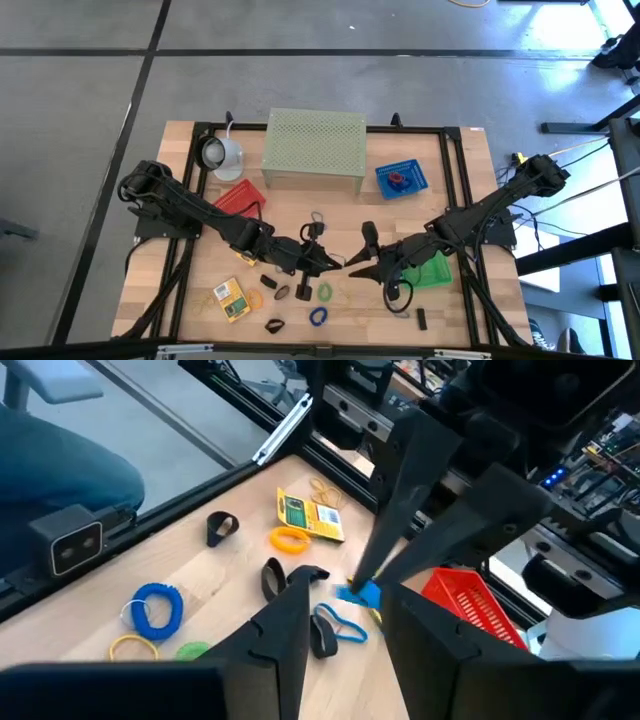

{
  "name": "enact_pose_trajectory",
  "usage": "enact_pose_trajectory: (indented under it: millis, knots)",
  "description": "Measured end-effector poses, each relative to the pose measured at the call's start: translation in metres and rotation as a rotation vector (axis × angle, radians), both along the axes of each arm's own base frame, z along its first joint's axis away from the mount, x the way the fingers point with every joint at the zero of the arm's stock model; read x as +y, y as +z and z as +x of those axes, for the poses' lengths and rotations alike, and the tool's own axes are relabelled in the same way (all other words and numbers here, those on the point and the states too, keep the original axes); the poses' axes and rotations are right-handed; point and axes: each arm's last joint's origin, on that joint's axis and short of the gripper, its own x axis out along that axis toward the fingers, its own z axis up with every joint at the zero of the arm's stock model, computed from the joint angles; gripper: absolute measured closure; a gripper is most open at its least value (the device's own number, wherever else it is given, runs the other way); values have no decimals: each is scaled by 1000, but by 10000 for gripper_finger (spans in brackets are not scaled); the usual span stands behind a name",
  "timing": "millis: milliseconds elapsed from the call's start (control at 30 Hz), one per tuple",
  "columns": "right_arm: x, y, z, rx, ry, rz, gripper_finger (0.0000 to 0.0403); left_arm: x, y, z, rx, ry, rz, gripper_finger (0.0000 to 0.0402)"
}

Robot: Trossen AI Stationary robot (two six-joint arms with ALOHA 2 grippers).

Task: Pick & Place Office Desk Supplies
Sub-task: Put the blue rubber band into the green bin

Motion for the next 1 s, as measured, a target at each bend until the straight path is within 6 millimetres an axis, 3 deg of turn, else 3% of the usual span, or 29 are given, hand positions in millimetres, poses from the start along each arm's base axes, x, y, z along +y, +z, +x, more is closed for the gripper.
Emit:
enact_pose_trajectory:
  millis: [1000]
  knots:
    - [1,3,1,-25,2,13,277,-3,8,3,-99,-94,28,398]
